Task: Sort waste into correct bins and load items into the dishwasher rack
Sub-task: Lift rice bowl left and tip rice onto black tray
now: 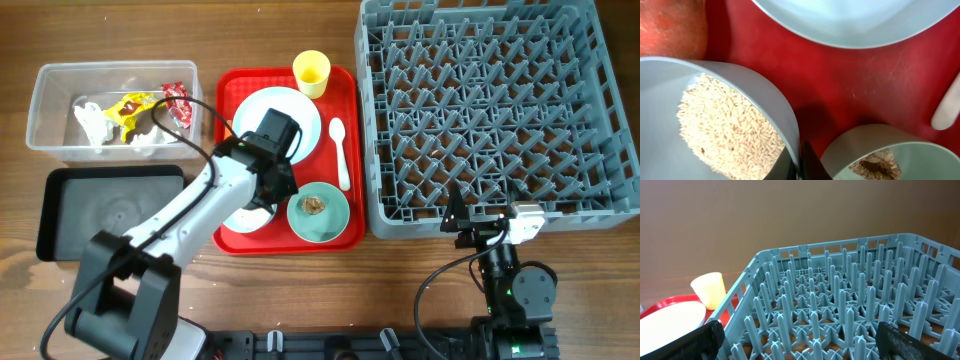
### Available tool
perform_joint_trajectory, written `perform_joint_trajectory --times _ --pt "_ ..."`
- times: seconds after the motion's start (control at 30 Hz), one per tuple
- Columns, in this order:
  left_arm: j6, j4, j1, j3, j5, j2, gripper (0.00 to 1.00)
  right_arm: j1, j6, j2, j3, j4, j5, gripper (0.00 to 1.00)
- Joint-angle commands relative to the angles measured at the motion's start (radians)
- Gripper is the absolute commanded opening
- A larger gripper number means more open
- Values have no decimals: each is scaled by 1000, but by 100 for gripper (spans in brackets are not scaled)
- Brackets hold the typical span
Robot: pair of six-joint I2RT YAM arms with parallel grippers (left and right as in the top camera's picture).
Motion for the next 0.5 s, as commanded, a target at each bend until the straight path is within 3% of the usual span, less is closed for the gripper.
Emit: perform_joint_trajectory --times 0.0,0.33,0.47 --pt "53 -8 28 20 4 -67 4 1 6 -2 -1 6 10 100" --pt "270 -114 87 20 -56 -232 4 1 7 -2 -1 6 10 100" --pt "316 -113 202 21 -55 -290 4 1 7 -2 -1 6 10 100"
